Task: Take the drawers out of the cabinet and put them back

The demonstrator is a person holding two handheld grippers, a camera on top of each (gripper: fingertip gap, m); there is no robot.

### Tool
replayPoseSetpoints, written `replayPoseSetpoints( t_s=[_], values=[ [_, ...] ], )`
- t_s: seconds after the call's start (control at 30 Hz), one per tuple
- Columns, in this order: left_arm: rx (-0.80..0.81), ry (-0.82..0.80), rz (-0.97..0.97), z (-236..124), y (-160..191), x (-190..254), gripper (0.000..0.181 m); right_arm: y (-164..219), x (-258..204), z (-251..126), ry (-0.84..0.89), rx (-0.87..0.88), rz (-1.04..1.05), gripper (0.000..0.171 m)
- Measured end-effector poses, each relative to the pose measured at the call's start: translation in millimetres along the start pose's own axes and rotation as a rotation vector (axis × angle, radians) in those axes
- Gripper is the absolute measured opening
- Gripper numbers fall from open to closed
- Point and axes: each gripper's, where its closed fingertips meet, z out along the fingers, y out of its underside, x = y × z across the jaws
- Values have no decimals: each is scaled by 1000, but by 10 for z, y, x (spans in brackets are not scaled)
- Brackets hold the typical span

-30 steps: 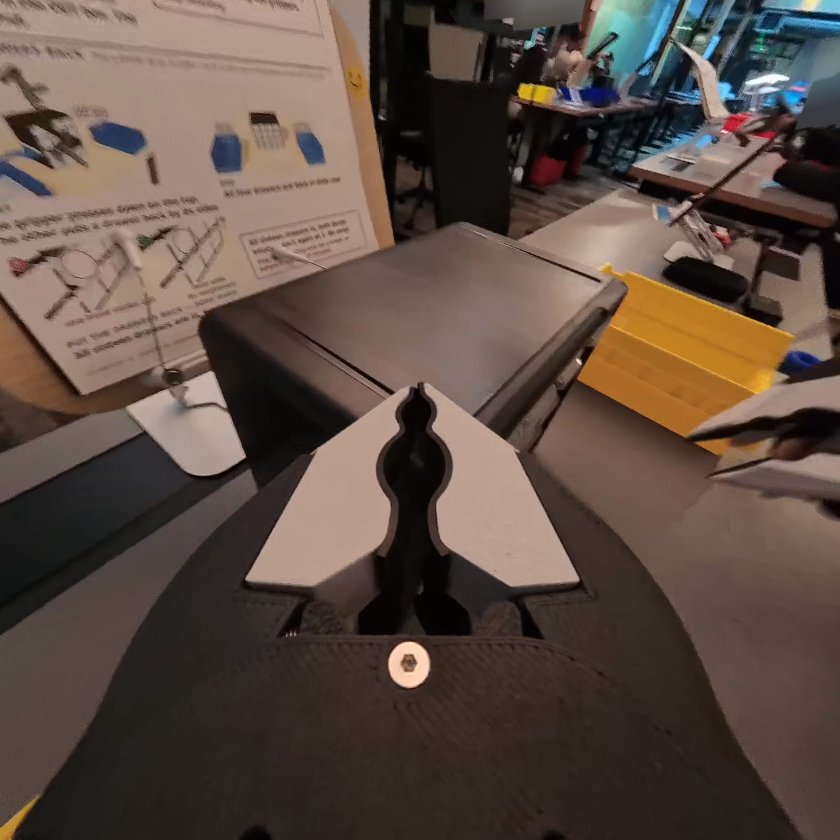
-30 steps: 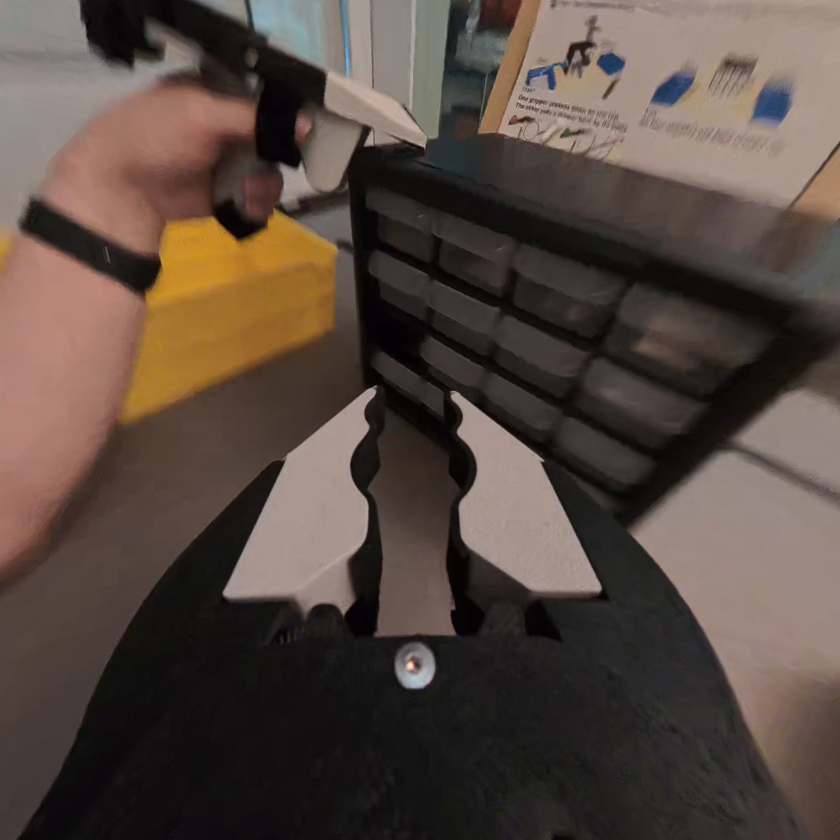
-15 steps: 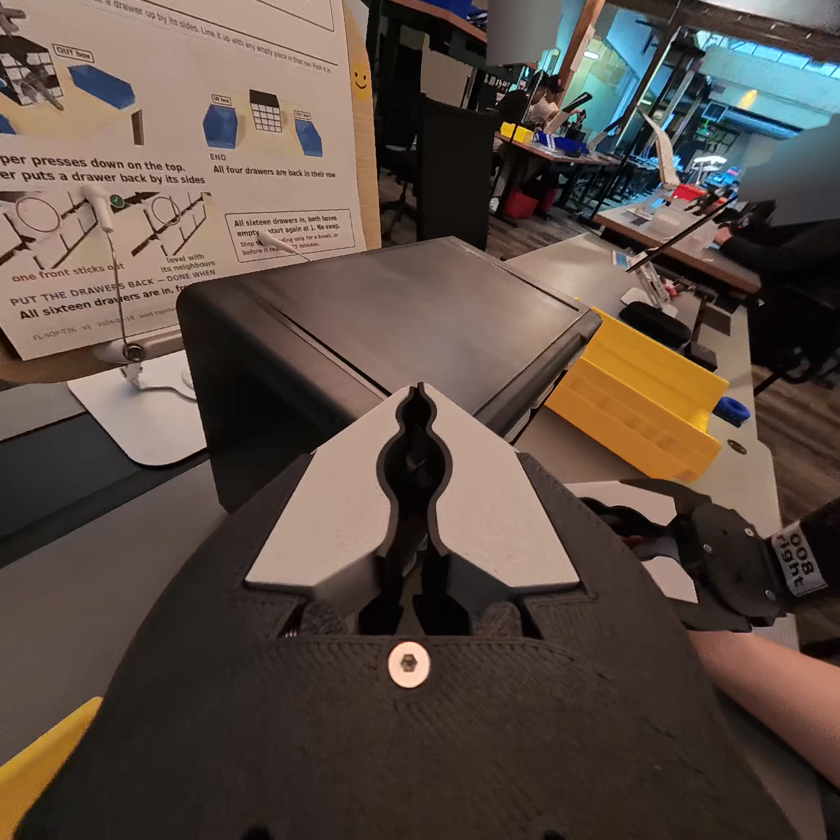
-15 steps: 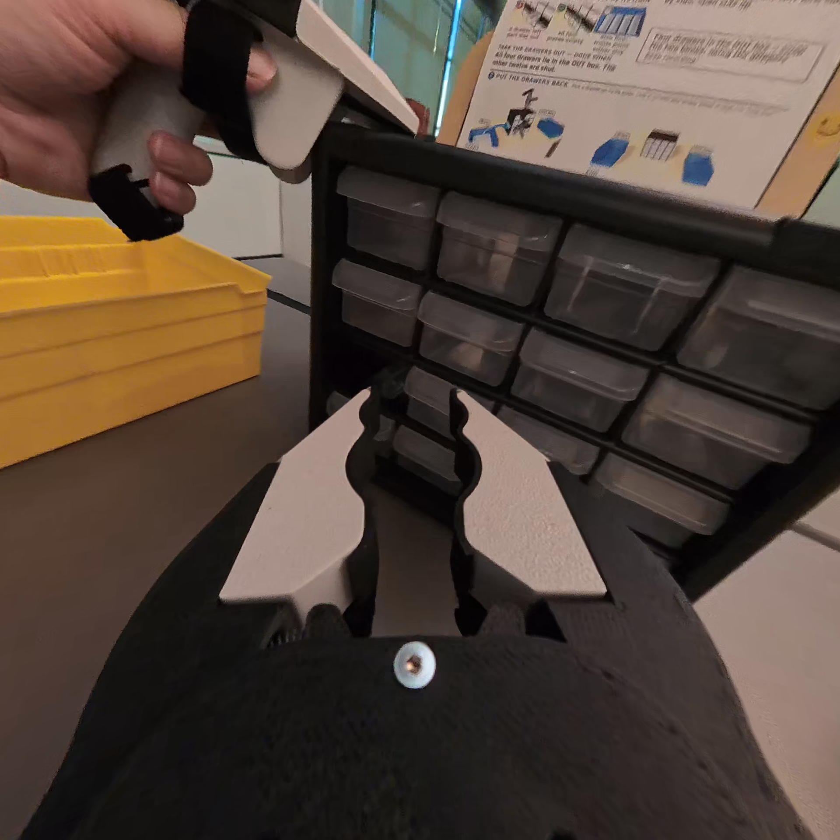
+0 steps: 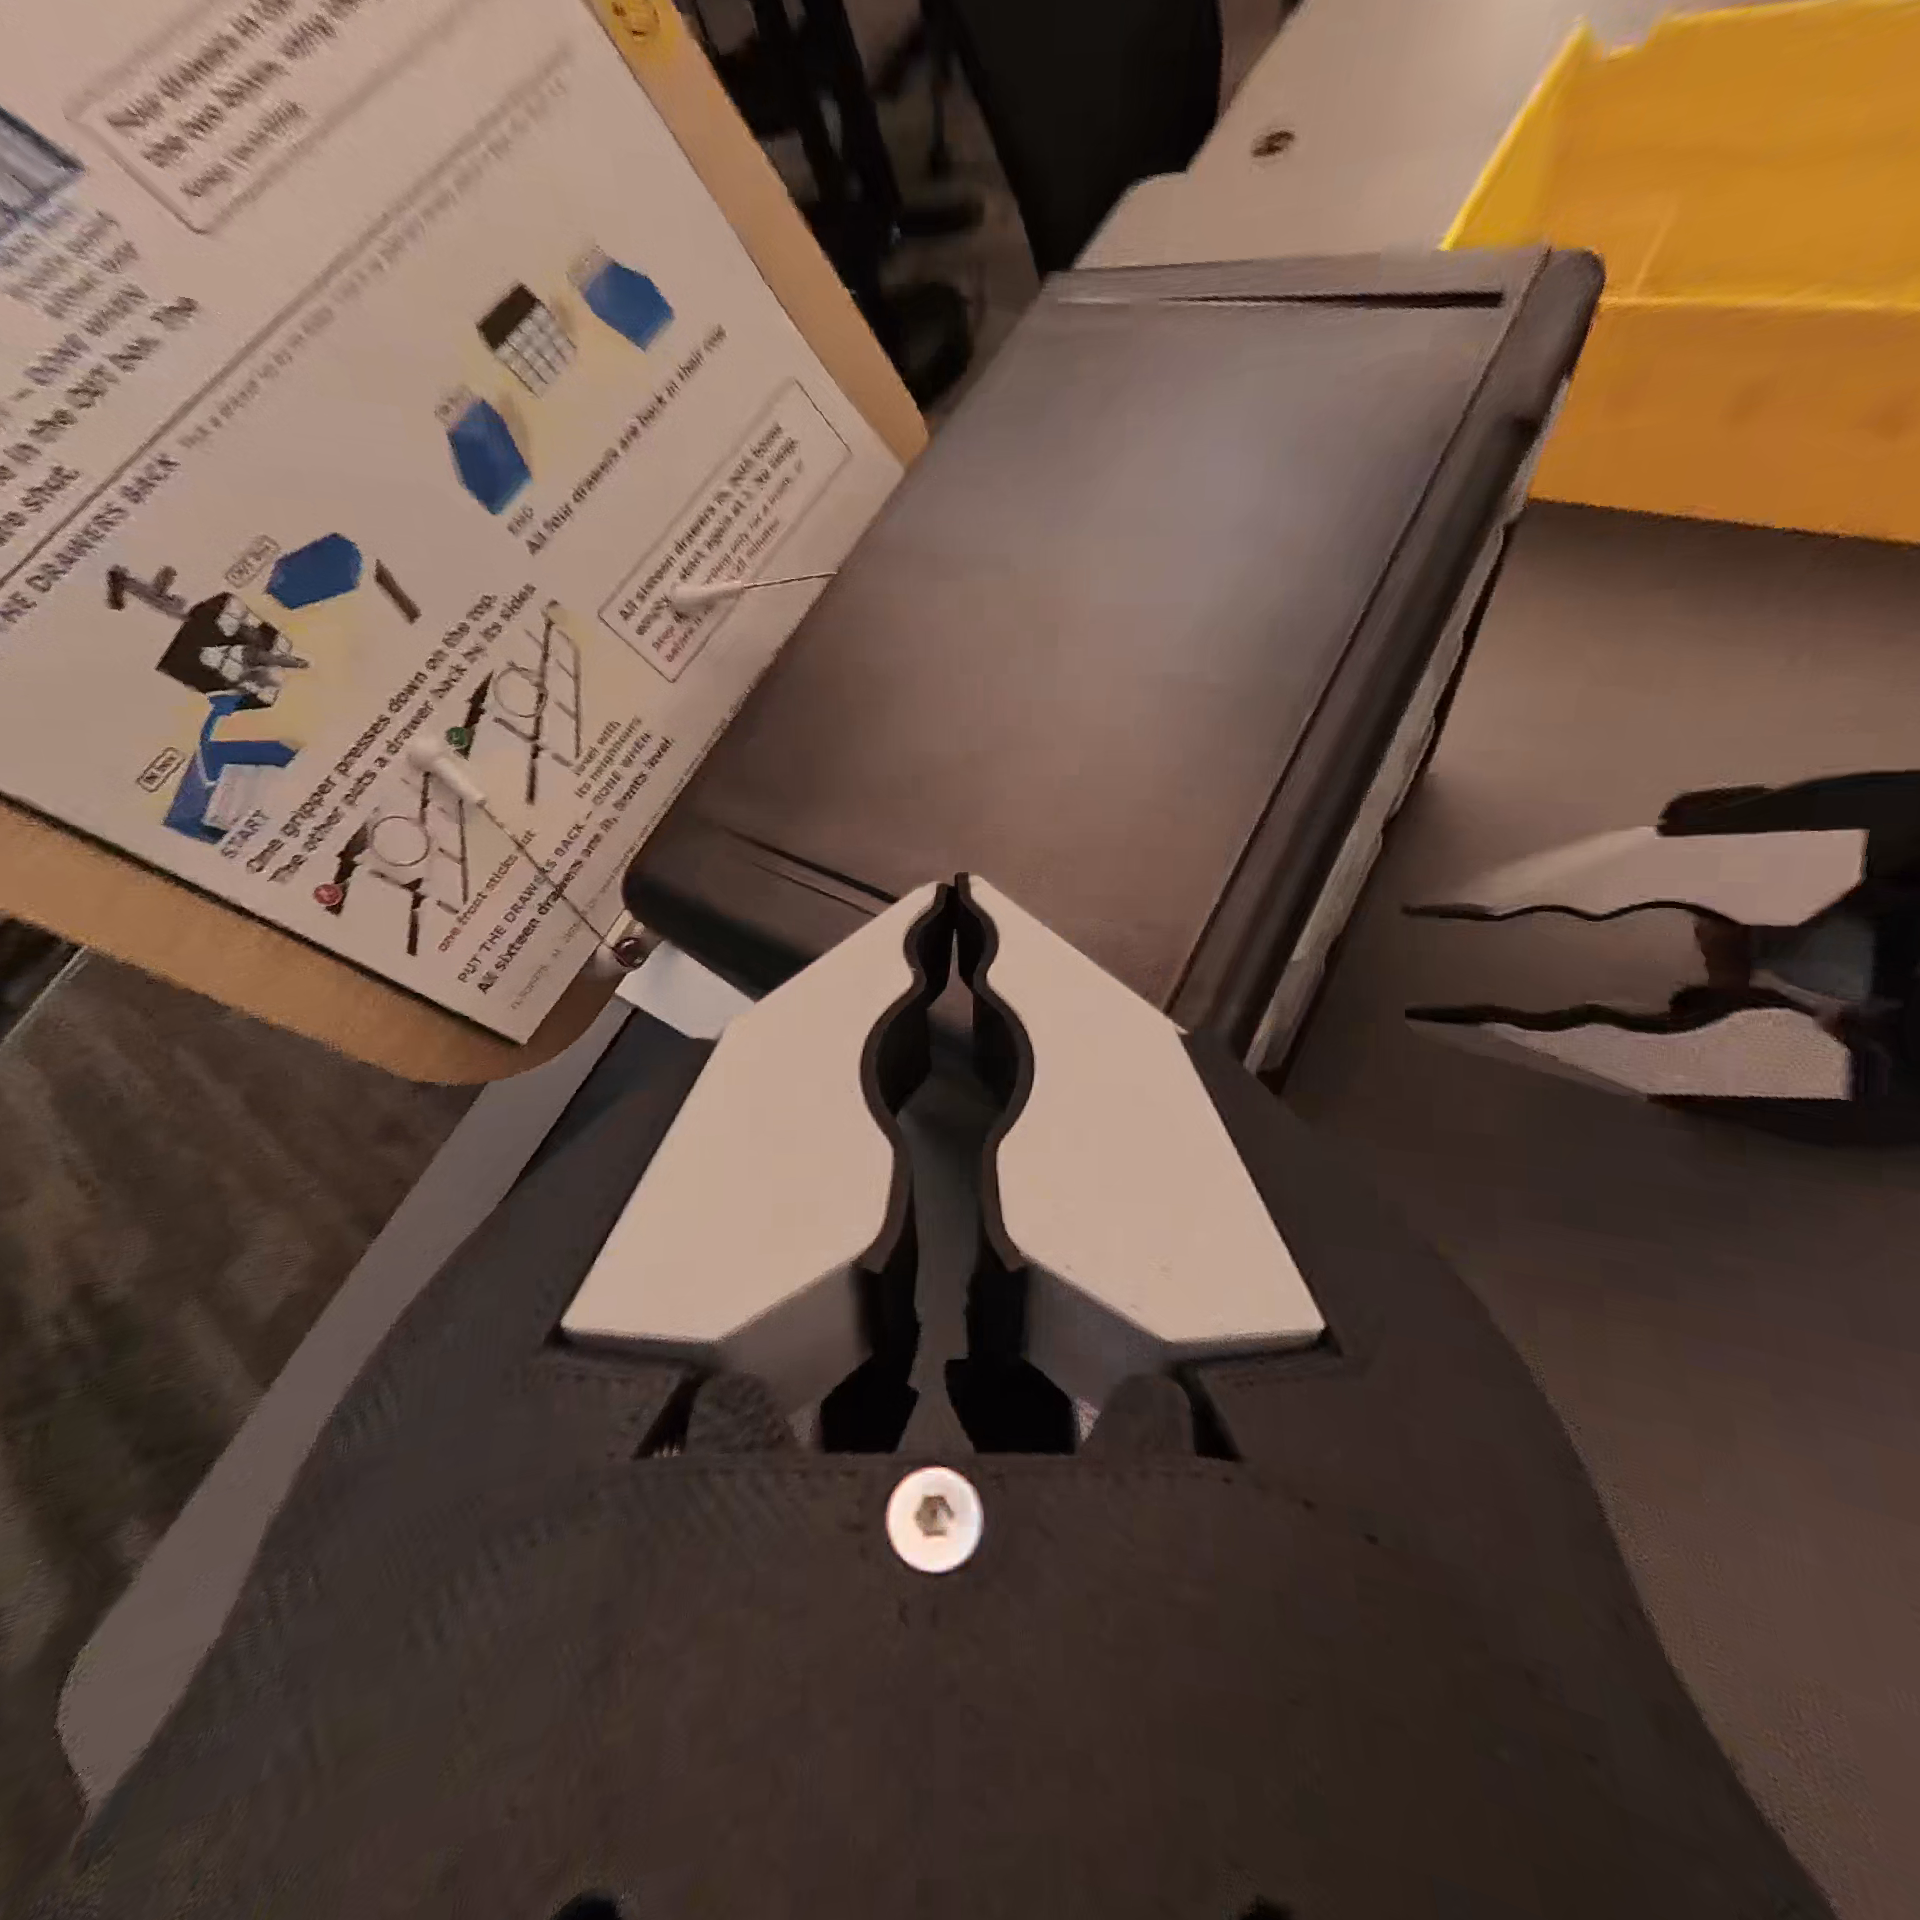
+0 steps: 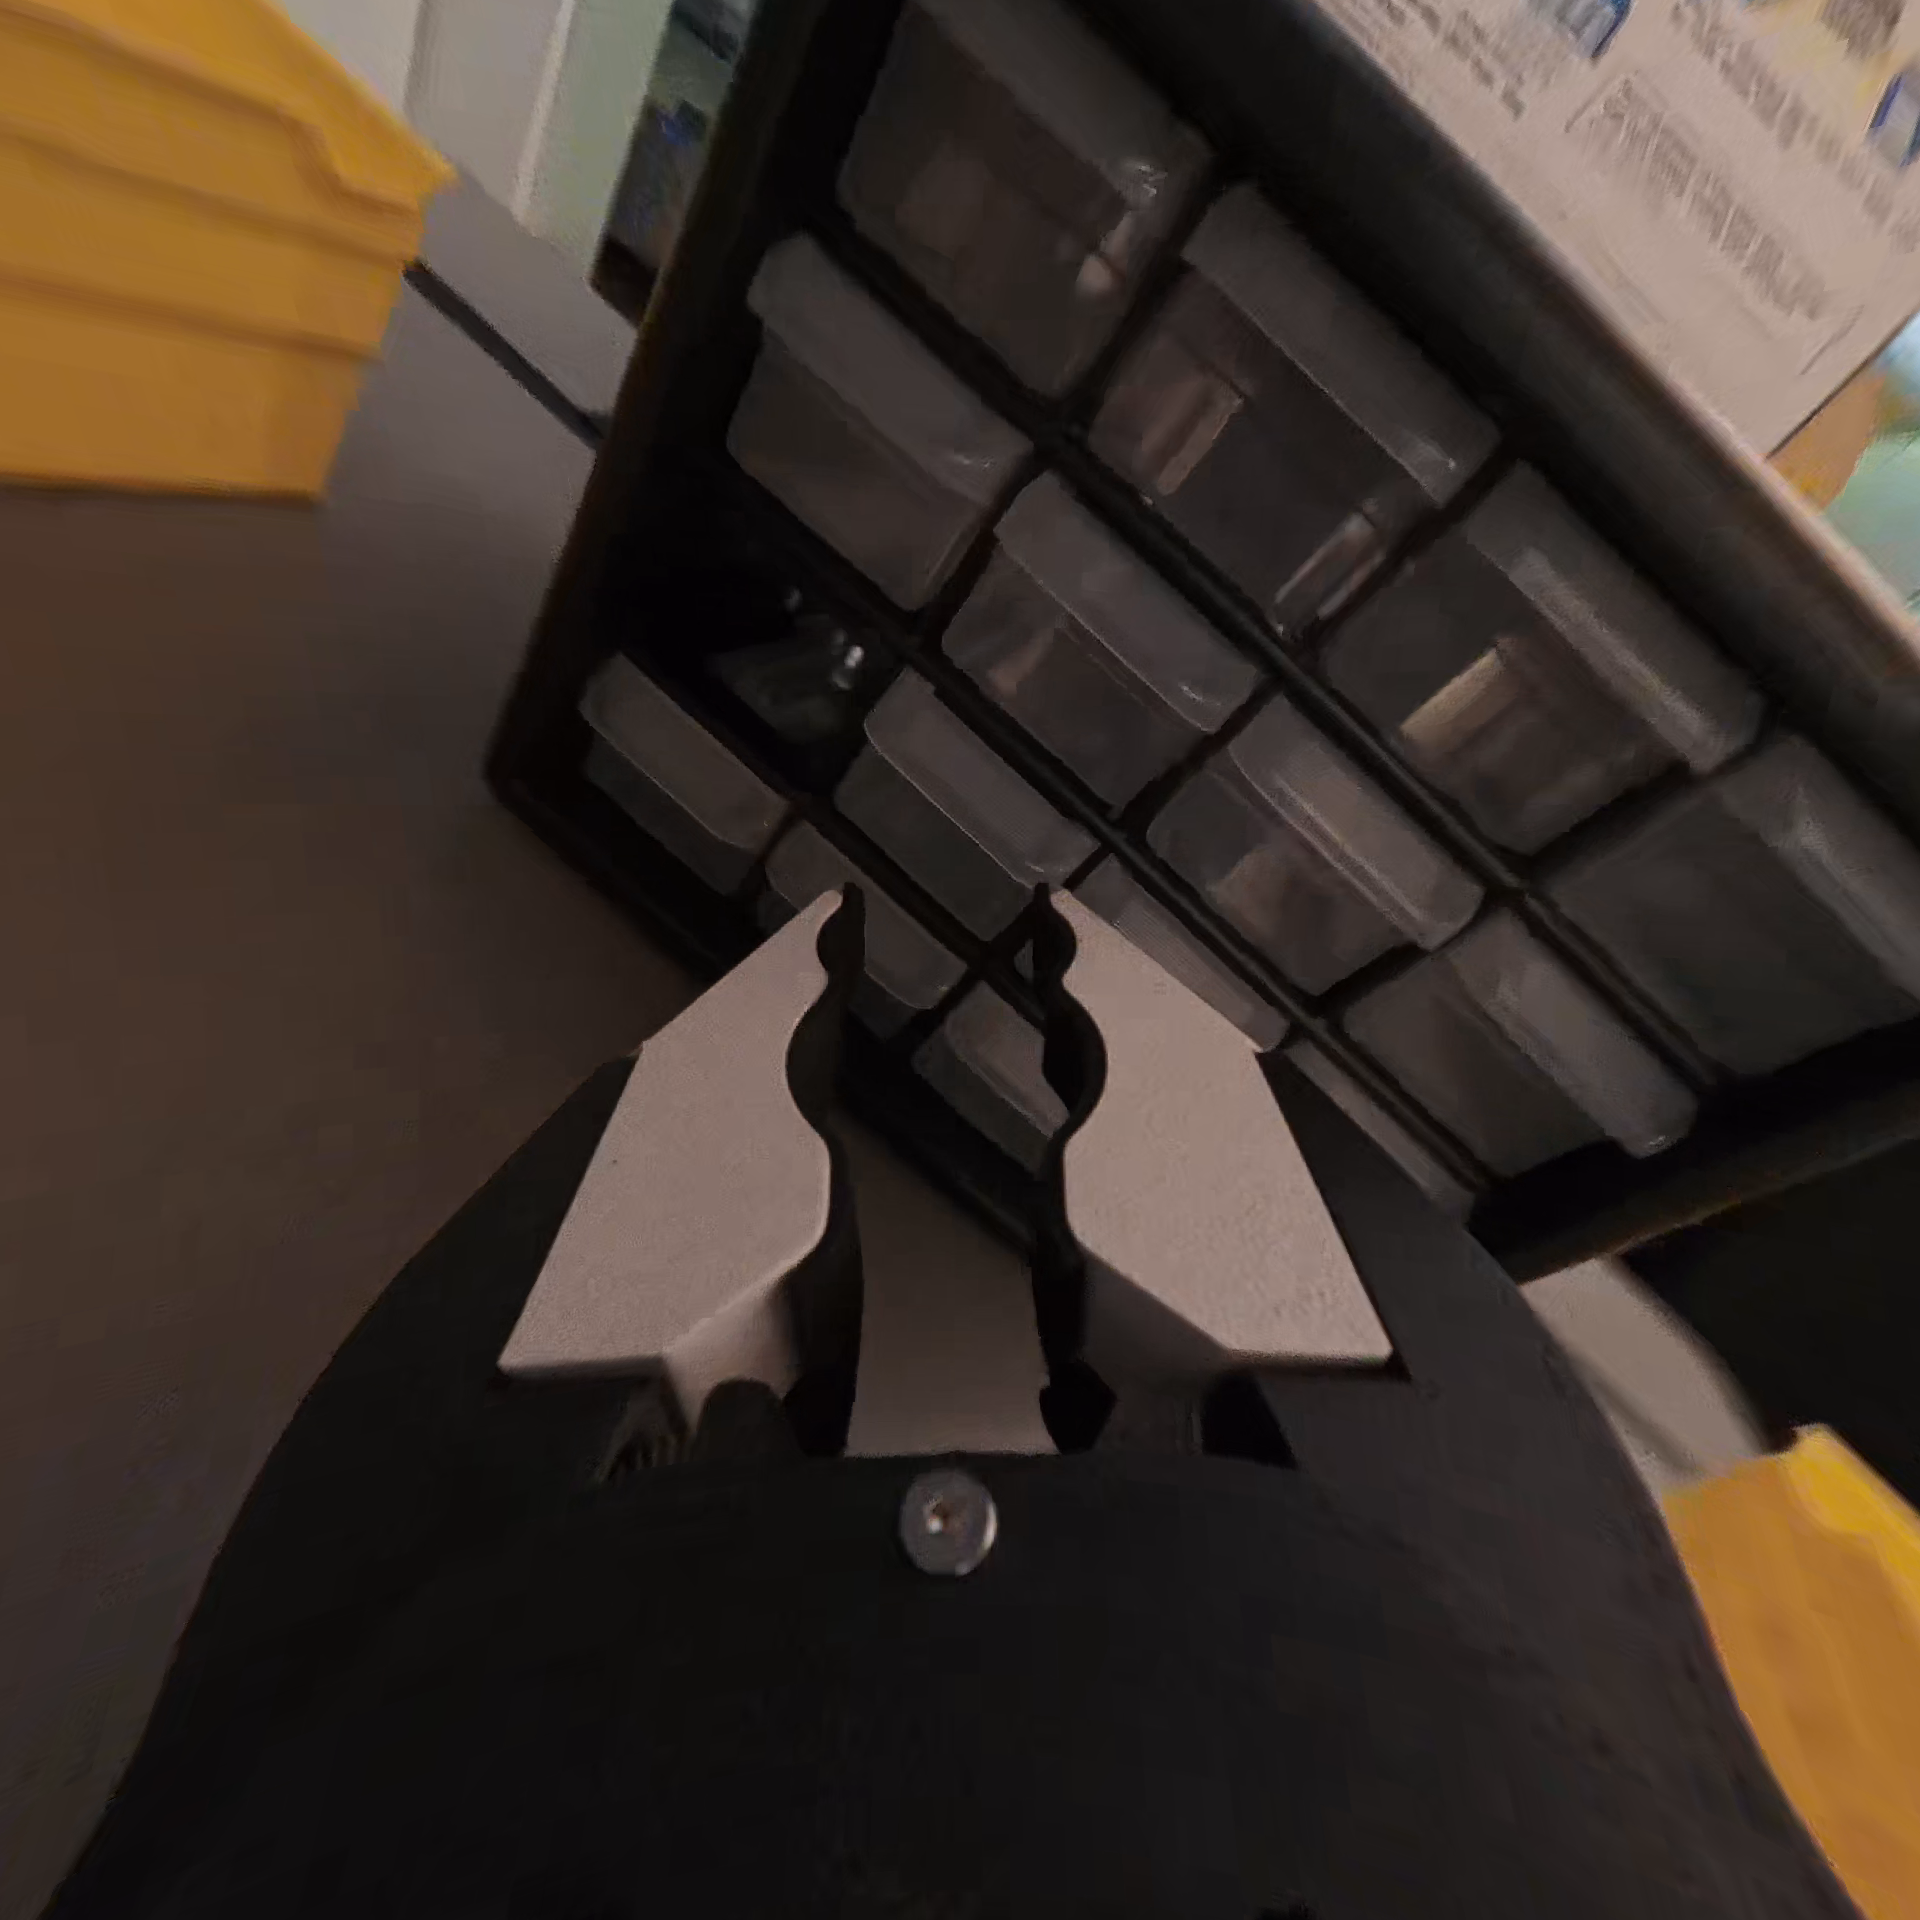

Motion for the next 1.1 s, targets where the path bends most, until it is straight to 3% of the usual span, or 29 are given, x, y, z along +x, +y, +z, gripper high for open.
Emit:
replayPoseSetpoints(
  t_s=[0.17,0.33,0.43,0.8,1.1],
  values=[
    [-125,103,30,70,58,80,0,-153,123,97,186,46,-350,31],
    [-185,159,54,150,94,116,0,-107,90,242,222,27,-541,26],
    [-146,229,27,154,33,196,0,-96,81,251,216,34,-553,25],
    [-142,252,27,176,76,190,0,-126,23,246,199,70,-552,23],
    [-30,276,-58,153,80,177,0,-126,-5,280,185,79,-555,23]
  ],
)
